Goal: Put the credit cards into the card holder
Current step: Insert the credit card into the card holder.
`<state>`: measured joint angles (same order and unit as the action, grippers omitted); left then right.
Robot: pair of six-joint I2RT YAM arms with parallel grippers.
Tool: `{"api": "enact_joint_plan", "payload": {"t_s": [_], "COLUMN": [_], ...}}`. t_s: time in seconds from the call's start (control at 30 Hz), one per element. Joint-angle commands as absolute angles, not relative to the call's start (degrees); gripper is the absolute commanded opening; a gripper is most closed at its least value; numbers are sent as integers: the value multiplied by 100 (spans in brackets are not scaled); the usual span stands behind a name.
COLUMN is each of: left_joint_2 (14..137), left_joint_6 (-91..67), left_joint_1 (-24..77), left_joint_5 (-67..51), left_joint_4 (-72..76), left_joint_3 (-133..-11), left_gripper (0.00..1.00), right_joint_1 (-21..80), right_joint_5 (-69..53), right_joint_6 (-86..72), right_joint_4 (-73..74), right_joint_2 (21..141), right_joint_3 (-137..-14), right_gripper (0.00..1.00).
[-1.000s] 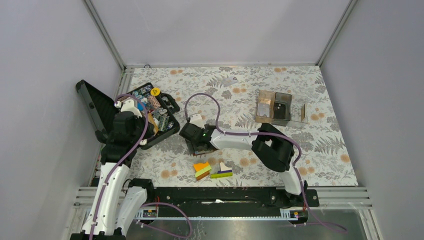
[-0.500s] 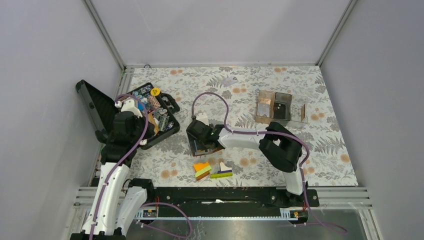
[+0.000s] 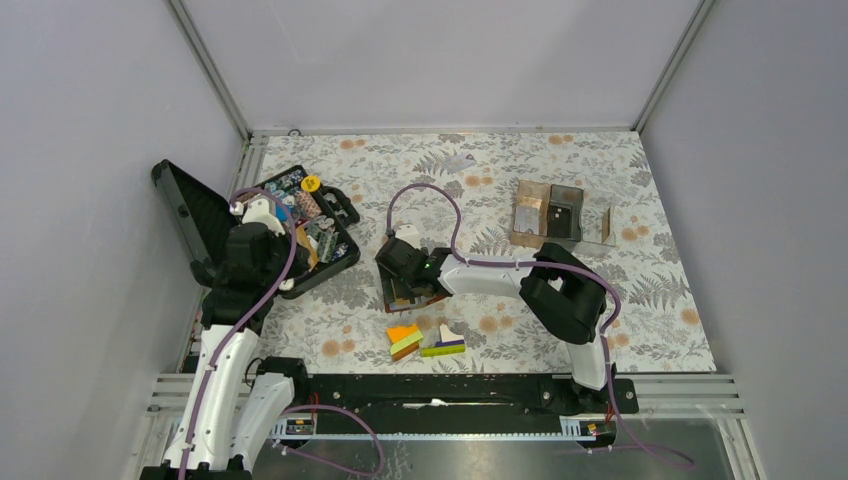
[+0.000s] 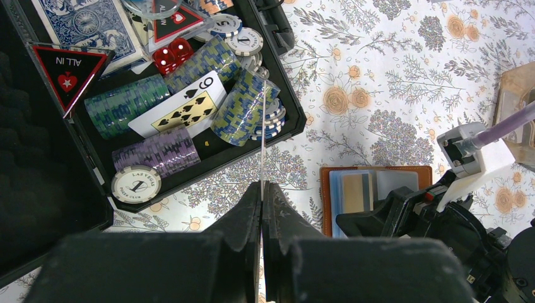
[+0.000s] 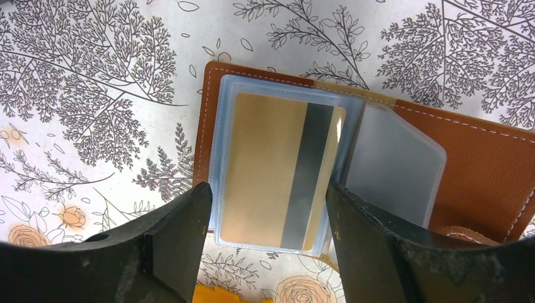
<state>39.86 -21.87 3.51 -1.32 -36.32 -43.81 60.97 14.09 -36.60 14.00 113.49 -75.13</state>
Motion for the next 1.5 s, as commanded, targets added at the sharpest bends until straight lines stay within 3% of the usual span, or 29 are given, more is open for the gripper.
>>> {"api": "enact_joint_plan", "payload": {"t_s": [0.0,0.33,0.9,1.47], "left_joint_2": [3971,3956,3787,4773], "left_joint_6": [-2152,-2593,-3531,-4282], "left_joint_1": [316,325,565,2010], "left_joint_5": [-222,-808,-1723,-1438], "left_joint_4": [-3366,-3208,-2629,-1312], "left_joint_3": [-4535,-4307,-3305,-2577], "left_gripper": [0,0,0,0], "right_joint_1": [6082,6082,5634,5046], "right_joint_5": [1586,1740,393,-1211], "right_joint_6": [-3768,-3770,-4217,-4750], "right_joint_4": [1782,1902,730,-1634], "right_joint_2": [11528,11549,10622,10011], "right_joint_3": [-7467,-7533,-6537,-4960], "right_gripper": [73,56,55,56]}}
